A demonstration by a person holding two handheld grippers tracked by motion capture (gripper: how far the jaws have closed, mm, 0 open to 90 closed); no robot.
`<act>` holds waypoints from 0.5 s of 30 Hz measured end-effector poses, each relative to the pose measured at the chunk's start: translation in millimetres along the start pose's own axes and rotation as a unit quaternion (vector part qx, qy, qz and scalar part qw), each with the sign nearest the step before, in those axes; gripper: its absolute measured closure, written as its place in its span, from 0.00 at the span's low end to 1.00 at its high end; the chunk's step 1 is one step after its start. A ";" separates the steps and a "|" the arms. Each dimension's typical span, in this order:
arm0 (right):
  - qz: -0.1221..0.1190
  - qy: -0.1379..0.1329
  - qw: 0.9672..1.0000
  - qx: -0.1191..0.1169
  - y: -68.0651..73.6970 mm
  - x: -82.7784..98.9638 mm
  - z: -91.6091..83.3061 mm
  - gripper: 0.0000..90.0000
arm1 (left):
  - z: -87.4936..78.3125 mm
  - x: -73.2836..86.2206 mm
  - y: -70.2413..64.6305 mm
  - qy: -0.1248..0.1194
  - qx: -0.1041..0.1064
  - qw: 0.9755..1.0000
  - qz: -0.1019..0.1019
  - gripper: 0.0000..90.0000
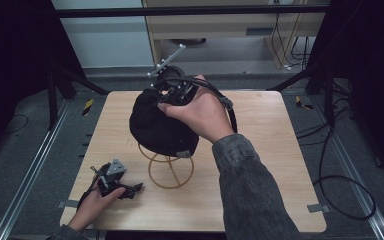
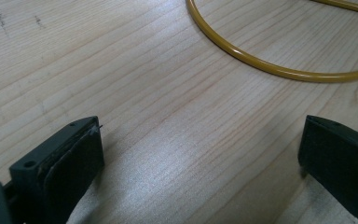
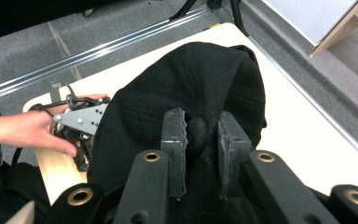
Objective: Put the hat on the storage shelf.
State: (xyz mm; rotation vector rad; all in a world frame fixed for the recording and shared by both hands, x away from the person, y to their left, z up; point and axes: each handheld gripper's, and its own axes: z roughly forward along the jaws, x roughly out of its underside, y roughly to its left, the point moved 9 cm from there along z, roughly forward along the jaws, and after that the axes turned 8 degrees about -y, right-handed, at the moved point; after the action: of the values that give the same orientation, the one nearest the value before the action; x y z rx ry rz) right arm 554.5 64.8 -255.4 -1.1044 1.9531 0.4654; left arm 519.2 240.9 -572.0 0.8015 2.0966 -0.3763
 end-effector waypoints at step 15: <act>-0.002 0.014 1.000 0.001 -1.3 1.0 10.0 0.84 | 0.5 -0.4 0.1 -0.001 0.000 1.000 0.000 0.00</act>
State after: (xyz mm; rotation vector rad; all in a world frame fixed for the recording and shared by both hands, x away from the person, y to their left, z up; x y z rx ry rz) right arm 560.1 70.1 -262.1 -1.1190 1.9751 0.4491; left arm 519.7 240.5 -572.0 0.8012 2.0954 -0.3761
